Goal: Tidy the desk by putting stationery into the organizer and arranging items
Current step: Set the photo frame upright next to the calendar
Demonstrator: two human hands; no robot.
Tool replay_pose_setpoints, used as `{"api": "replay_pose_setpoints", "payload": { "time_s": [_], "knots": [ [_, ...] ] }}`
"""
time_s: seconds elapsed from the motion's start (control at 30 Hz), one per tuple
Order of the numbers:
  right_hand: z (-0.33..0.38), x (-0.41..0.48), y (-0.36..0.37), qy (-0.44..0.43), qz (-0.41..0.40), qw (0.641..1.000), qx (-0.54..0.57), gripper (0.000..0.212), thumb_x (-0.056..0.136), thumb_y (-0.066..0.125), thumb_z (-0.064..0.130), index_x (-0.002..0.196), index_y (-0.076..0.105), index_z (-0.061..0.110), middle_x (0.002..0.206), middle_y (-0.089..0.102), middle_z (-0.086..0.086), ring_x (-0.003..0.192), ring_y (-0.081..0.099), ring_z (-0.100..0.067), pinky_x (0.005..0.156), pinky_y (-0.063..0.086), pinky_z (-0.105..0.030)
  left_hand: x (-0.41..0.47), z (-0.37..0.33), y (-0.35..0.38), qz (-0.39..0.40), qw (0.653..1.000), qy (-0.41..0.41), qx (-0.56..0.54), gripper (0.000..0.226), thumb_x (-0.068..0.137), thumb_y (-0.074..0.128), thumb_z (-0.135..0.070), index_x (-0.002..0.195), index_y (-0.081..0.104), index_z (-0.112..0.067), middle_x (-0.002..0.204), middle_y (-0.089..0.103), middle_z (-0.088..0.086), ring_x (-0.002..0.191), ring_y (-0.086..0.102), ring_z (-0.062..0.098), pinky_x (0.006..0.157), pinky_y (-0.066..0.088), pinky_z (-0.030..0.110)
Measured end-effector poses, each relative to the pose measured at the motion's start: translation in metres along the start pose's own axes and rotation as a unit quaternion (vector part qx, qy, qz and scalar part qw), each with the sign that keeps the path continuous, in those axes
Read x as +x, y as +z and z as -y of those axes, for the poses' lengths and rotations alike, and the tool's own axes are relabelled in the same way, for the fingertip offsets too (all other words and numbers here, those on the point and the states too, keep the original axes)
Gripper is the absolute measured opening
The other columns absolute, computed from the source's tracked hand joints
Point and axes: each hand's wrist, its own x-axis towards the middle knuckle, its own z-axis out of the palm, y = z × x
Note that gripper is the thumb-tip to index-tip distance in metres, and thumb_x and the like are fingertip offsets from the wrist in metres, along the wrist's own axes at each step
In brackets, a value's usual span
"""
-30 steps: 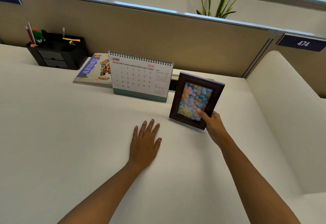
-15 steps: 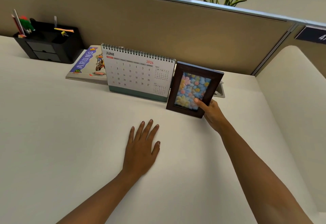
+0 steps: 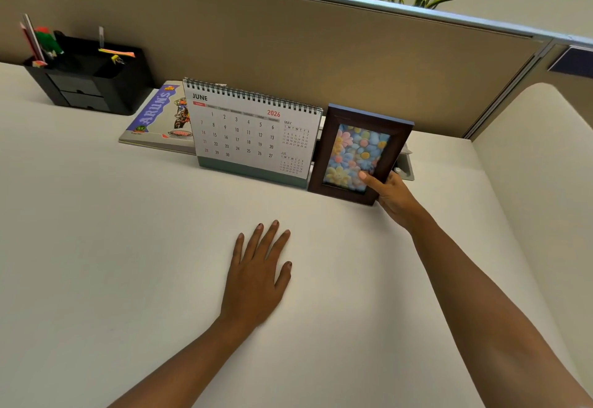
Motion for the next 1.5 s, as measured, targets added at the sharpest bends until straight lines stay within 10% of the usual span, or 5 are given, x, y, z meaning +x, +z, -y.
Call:
{"api": "replay_pose_setpoints", "payload": {
  "time_s": [1.5],
  "knots": [
    [-0.051,-0.016,0.007,-0.15,-0.134,0.975,-0.093,0.03,0.095,0.054,0.018,0.123,0.047,0.024,0.12,0.057,0.01,0.105,0.058,-0.003,0.082,0.051,-0.012,0.084,-0.046,0.026,-0.013,0.994,0.097,-0.049,0.063,0.094,0.028,-0.045,0.149,0.017,-0.017,0.156,0.019,0.0,0.145,0.013,0.016,0.118,0.015,0.043]
  ]
}}
